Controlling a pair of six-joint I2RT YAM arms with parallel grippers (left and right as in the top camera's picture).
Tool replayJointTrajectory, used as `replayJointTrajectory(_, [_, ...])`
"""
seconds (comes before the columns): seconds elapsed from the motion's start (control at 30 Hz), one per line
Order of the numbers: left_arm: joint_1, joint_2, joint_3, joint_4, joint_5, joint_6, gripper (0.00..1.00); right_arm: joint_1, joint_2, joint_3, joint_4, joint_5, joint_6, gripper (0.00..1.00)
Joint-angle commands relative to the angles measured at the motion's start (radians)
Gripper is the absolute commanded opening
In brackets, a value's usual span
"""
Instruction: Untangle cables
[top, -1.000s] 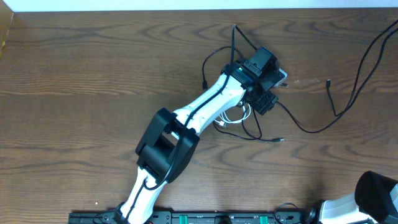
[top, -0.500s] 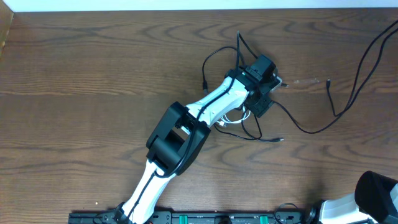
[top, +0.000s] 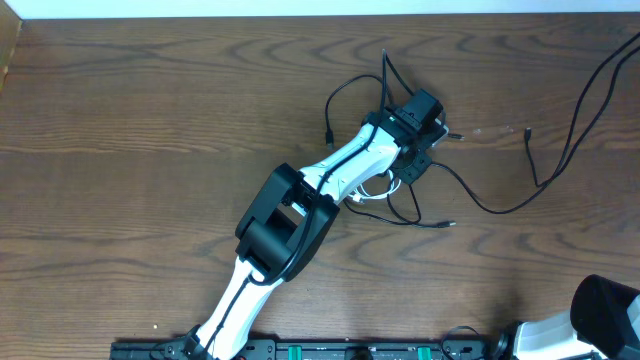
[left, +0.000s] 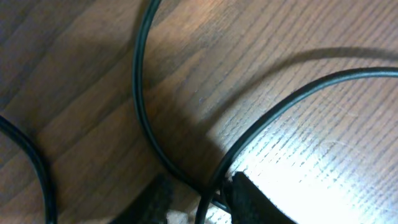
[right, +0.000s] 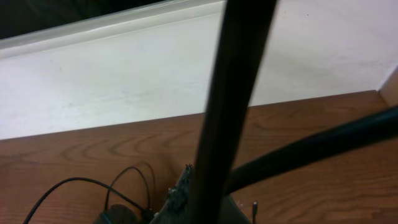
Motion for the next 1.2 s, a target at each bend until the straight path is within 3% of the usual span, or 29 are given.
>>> replayJointTrajectory(0.0, [-0.004, 0.012, -0.023, -0.007, -0.016, 0.010, 0.24, -0.002, 0.001, 0.001, -0.003, -0.010, -0.014, 0.01])
replayJointTrajectory(0.1, [-0.004, 0.012, -0.026, -0.018, -0.017, 0.010, 0.08, -0.002, 0.001, 0.001, -0.008, -0.010, -0.014, 0.01])
replayJointTrajectory(0.33, [0.011, -0.051, 0.016, -0.056, -0.095, -0.030, 0.08, -0.002, 0.001, 0.001, -0.017, -0.010, -0.014, 0.01])
replayJointTrajectory(0.47, [0.039, -0.182, 0.068, -0.108, -0.159, -0.035, 0.07, -0.002, 0.001, 0.001, -0.019, -0.010, -0.014, 0.01])
replayJointTrajectory(0.87, [0.163, -0.623, 0.071, -0.120, -0.159, -0.035, 0.07, -0.002, 0.001, 0.001, -0.042, -0.053, -0.014, 0.01])
replayJointTrajectory(1.17, [0.212, -0.668, 0.056, -0.140, -0.090, -0.034, 0.07, -0.002, 0.001, 0.001, -0.056, -0.069, -0.014, 0.01])
